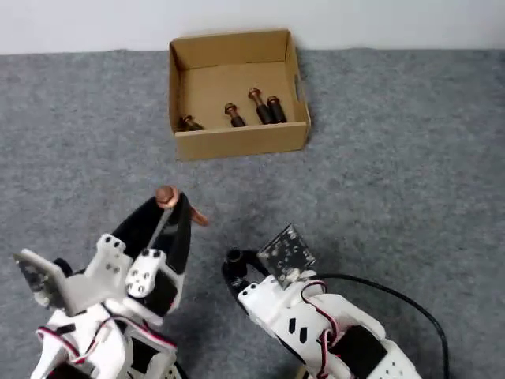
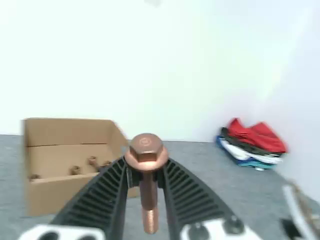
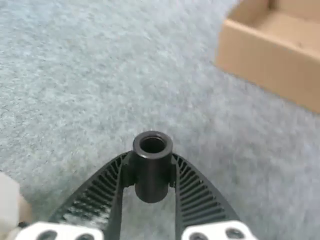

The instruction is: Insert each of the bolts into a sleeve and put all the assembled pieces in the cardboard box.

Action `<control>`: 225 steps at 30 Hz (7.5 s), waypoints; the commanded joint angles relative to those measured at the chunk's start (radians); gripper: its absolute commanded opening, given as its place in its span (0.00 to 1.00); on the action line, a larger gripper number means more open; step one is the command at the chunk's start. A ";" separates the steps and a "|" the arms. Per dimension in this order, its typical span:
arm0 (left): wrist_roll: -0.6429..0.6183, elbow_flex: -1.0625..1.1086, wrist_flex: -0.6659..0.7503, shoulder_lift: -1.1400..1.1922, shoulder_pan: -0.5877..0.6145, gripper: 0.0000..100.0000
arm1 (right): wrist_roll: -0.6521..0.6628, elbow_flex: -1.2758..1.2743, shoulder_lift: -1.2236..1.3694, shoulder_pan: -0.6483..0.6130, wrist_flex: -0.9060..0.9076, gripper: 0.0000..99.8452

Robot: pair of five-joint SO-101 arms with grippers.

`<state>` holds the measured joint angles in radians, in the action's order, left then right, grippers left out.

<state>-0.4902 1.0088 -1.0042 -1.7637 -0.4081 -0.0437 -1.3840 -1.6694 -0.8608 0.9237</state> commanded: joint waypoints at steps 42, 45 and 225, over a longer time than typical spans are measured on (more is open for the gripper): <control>0.150 0.288 -0.186 -0.014 -0.118 0.01 | 0.224 0.066 -0.008 -0.012 -0.087 0.01; 0.150 0.292 -0.207 -0.012 -0.121 0.07 | 0.224 0.066 -0.008 -0.012 -0.087 0.01; 0.347 0.677 -0.201 -0.020 0.376 0.01 | 0.018 -0.305 -0.047 0.799 -0.070 0.01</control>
<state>-0.1465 1.6916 -1.2006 -1.7776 -0.0368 -0.0376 -1.6709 -1.6341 -0.0736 0.8316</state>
